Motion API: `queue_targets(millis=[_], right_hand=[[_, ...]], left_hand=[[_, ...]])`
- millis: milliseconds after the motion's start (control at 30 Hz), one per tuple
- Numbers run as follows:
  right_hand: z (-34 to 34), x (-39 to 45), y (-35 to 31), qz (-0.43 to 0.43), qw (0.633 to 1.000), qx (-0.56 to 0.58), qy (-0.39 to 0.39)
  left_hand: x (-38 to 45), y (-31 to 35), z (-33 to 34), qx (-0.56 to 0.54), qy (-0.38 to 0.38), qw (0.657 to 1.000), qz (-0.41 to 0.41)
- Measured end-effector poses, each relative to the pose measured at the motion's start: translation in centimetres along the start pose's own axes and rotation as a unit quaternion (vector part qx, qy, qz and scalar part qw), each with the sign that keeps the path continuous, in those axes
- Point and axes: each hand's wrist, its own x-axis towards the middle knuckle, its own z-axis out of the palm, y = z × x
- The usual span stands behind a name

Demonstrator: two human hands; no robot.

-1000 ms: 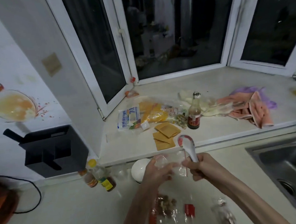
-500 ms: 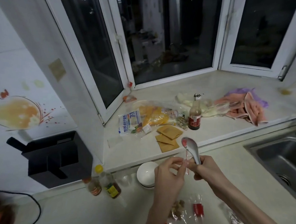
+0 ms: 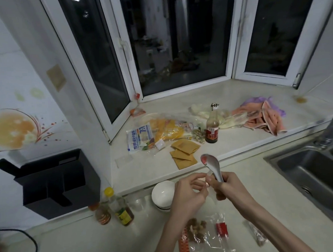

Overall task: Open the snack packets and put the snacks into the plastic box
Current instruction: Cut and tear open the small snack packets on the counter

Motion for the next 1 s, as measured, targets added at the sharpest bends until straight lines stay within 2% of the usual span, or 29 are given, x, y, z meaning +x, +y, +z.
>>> queue_targets(millis=[100, 233, 300, 400, 467, 600, 700, 800, 900, 1000], right_hand=[[0.2, 0.0, 0.0, 0.001, 1.0, -0.026, -0.016], [0.9, 0.1, -0.2, -0.052, 0.986, -0.156, 0.009], [1.3, 0.2, -0.2, -0.081, 0.977, -0.197, 0.006], [1.8, 0.2, -0.3, -0.116, 0.96, -0.253, -0.021], [2.2, 0.3, -0.3, -0.139, 0.95, -0.277, -0.032], [2.6, 0.2, 0.0, -0.152, 0.944, -0.293, -0.008], [2.9, 0.0, 0.1, -0.143, 0.946, -0.291, -0.025], [3.3, -0.3, 0.1, -0.116, 0.961, -0.246, -0.046], [3.9, -0.5, 0.0, -0.133, 0.954, -0.264, -0.041], [4.1, -0.7, -0.1, -0.143, 0.948, -0.283, -0.032]], left_hand=[[-0.4, 0.0, -0.3, 0.001, -0.016, 1.0, -0.005], [-1.1, -0.2, -1.0, 0.035, -0.042, 0.998, -0.017], [-1.1, 0.0, -1.6, 0.083, -0.045, 0.995, -0.011], [-1.1, 0.1, -2.5, 0.217, -0.004, 0.976, 0.018], [-1.1, -0.1, -2.9, 0.243, 0.016, 0.969, 0.029], [-1.9, -0.4, -3.0, 0.188, 0.018, 0.981, 0.037], [-2.6, -0.7, -3.4, 0.173, 0.007, 0.984, 0.05], [-3.0, -0.6, -3.8, 0.217, -0.014, 0.975, 0.05], [-3.4, -0.3, -3.7, 0.264, 0.001, 0.963, 0.055], [-3.7, -0.2, -3.7, 0.251, 0.005, 0.967, 0.039]])
